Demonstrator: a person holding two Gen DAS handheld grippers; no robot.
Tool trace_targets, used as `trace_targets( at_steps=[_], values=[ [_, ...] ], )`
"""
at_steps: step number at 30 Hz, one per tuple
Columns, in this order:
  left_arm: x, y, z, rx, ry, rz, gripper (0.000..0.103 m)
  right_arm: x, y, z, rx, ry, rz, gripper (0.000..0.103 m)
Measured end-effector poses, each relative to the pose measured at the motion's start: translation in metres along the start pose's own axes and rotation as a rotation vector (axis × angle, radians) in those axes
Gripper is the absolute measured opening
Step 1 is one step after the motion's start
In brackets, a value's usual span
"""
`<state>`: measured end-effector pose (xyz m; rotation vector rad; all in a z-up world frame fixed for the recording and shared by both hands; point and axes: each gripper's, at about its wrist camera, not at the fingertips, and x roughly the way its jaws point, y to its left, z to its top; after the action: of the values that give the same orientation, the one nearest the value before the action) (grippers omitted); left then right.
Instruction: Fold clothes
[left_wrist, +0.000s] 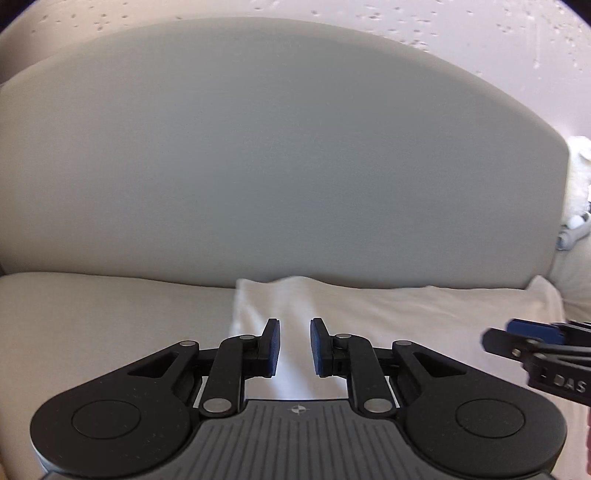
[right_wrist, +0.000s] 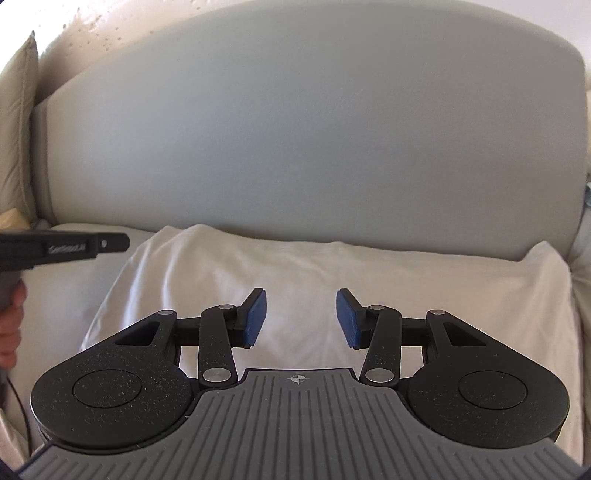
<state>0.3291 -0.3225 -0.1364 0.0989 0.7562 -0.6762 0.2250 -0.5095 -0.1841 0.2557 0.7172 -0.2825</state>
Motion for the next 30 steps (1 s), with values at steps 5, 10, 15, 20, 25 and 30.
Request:
trace_targets(
  at_steps=[5,10,15,20,25,30],
  values=[
    [0.02,-0.064,-0.01,0.075,0.0,-0.025,0.016,0.002,-0.042,-0.004,0.014,-0.009,-0.059,0.033],
    [0.048,-0.067,-0.018,0.116,-0.02,-0.032,0.021,0.026,-0.064,0.004,-0.074,-0.011,-0.05,0.017],
    [0.057,-0.02,-0.007,-0.021,-0.041,0.114,0.011,0.031,-0.1,0.006,-0.084,-0.023,-0.258,0.012],
    [0.055,0.027,-0.003,0.002,-0.043,0.302,0.01,0.026,-0.159,0.008,-0.018,0.017,-0.405,0.019],
    [0.029,0.027,0.002,0.016,0.001,0.348,0.012,0.0,-0.164,0.022,0.007,0.053,-0.378,0.019],
    [-0.011,0.005,-0.018,0.084,0.052,0.372,0.024,-0.041,-0.134,0.017,0.027,0.051,-0.311,0.023]
  ],
)
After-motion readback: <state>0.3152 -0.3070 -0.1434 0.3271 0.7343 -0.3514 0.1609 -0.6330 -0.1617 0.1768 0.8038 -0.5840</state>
